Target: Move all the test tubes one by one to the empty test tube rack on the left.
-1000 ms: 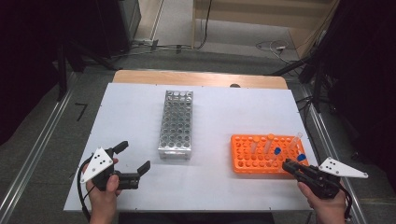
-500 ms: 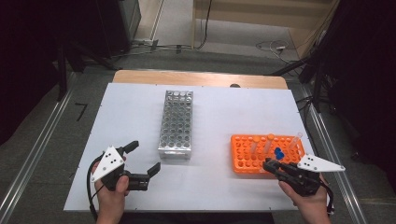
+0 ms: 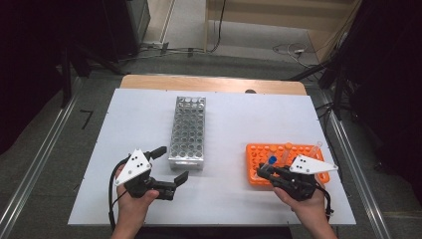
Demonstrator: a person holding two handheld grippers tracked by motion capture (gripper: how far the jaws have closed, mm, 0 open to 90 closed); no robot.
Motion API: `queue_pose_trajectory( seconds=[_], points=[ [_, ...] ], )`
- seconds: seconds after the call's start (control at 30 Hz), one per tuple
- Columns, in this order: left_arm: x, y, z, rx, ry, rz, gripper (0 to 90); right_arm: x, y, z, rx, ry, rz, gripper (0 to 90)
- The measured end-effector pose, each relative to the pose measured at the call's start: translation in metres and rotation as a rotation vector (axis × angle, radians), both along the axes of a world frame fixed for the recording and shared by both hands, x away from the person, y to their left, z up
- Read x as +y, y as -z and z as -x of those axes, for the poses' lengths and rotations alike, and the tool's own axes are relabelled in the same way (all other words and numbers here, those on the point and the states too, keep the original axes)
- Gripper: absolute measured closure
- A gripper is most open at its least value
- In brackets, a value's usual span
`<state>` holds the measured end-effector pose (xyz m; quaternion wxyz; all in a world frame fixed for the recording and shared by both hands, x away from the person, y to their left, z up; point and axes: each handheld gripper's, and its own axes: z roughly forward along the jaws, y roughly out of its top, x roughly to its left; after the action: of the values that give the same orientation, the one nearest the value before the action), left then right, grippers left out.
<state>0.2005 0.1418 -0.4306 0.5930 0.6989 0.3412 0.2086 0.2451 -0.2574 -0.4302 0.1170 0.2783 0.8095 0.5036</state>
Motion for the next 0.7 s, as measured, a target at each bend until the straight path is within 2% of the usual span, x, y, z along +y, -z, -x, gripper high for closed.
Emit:
queue_pose_trajectory(
  seconds=[0.07, 0.17, 0.3, 0.33, 0.47, 0.57, 0.67, 0.7],
  points=[
    [-0.002, -0.001, 0.0, 0.002, -0.004, -0.001, 4.3, 0.004, -0.001, -0.001, 0.002, -0.008, 0.002, 75.0],
    [-0.01, -0.005, -0.003, 0.015, -0.005, -0.002, 6.7, 0.02, -0.002, -0.004, -0.002, -0.039, 0.001, 75.0],
    [-0.019, -0.009, -0.005, 0.023, -0.001, 0.006, 13.4, 0.034, -0.003, -0.006, -0.003, -0.064, 0.006, 75.0],
    [-0.024, -0.011, -0.008, 0.029, 0.015, 0.013, 14.8, 0.038, -0.003, -0.007, -0.002, -0.069, 0.005, 75.0],
    [-0.031, -0.013, -0.011, 0.039, 0.009, 0.019, 18.7, 0.049, -0.002, -0.01, 0.002, -0.087, 0.01, 75.0],
    [-0.039, -0.013, -0.016, 0.058, 0.041, 0.024, 21.1, 0.058, 0.0, -0.011, 0.013, -0.103, 0.011, 75.0],
    [-0.043, -0.013, -0.017, 0.061, 0.061, 0.019, 23.8, 0.062, 0.002, -0.011, 0.017, -0.114, 0.015, 75.0],
    [-0.046, -0.013, -0.017, 0.062, 0.08, 0.016, 28.0, 0.068, 0.005, -0.011, 0.023, -0.124, 0.018, 75.0]
  ],
)
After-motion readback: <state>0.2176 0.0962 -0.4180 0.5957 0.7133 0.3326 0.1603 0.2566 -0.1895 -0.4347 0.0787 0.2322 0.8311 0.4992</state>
